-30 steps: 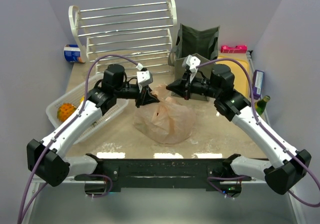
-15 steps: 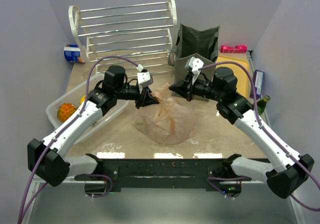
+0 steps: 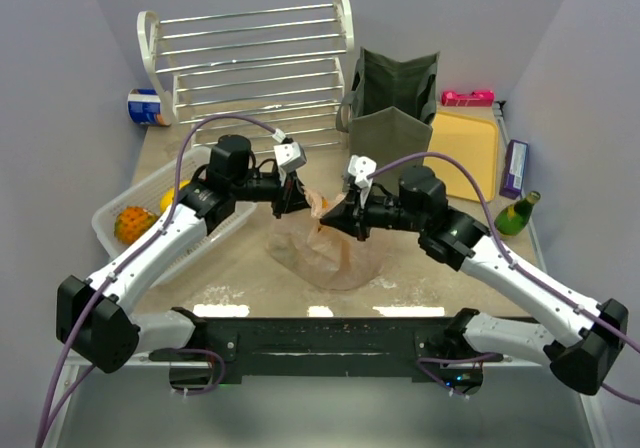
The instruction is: Place the mixed food into the grocery bags and tie them
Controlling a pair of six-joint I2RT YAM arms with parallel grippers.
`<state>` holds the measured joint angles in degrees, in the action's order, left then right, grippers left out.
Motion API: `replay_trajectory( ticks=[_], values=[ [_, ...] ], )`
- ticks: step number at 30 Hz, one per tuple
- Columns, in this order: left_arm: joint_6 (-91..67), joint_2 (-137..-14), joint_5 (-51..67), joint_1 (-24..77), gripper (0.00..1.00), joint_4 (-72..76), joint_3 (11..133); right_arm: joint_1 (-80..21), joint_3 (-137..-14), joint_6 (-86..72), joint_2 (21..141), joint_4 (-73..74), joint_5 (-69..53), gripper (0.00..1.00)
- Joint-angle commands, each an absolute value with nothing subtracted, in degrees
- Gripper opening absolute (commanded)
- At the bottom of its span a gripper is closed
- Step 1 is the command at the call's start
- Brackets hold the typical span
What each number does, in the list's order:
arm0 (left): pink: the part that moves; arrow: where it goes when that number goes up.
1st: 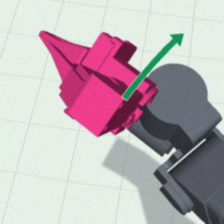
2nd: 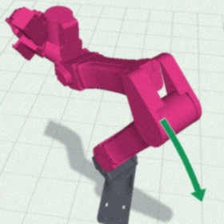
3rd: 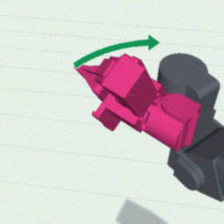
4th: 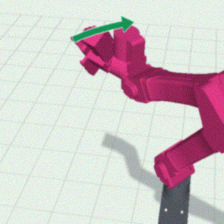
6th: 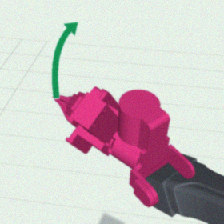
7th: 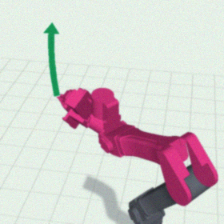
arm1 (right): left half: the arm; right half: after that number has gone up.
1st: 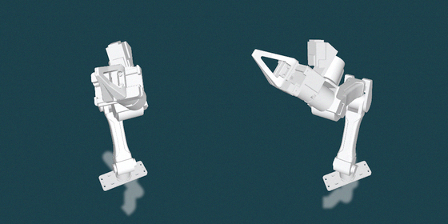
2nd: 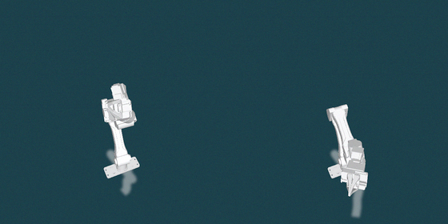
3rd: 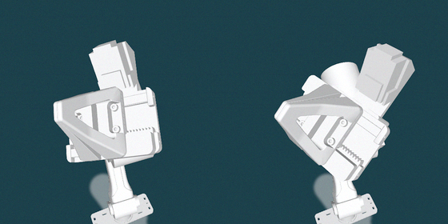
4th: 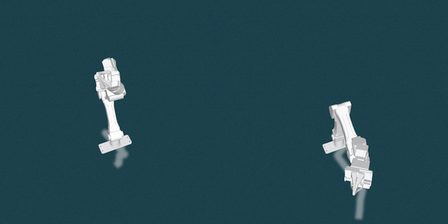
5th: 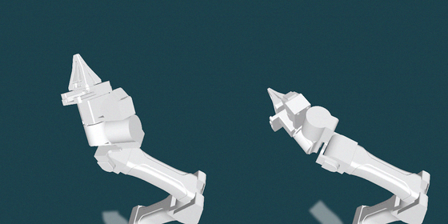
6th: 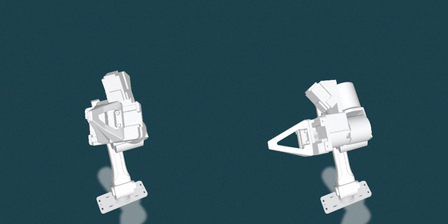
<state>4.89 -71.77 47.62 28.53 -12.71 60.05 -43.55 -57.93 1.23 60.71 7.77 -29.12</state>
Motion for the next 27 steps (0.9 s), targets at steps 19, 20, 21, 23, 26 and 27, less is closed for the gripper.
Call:
replay_trajectory(
  ticks=[19, 20, 21, 23, 26, 27],
  values=[
    [1.4, -70.5, 52.6, 27.6, 0.3, -11.6, 57.7, -47.0, -47.9, -3.0, 66.0, 0.4, -13.3, 0.0],
    [1.3, -70.2, 53.1, 27.6, 0.36, -11.7, 57.4, -47.0, -47.7, -3.1, 65.7, 0.3, -13.3, 0.0],
    [1.2, -70.1, 53.3, 27.6, 0.38, -11.6, 57.1, -47.0, -47.4, -3.0, 65.3, 0.3, -13.4, 0.0],
    [0.7, -70.0, 55.1, 27.5, 0.44, -10.9, 56.6, -47.0, -47.3, -2.9, 64.6, 0.3, -13.6, 0.0],
    [0.4, -70.2, 57.6, 27.6, 0.49, -9.7, 55.8, -47.0, -47.3, -2.6, 64.7, 0.3, -14.2, 0.0],
    [0.4, -70.4, 58.1, 27.6, 0.49, -9.6, 55.8, -47.1, -47.3, -2.5, 64.8, 0.3, -14.2, 0.0]
  ],
)
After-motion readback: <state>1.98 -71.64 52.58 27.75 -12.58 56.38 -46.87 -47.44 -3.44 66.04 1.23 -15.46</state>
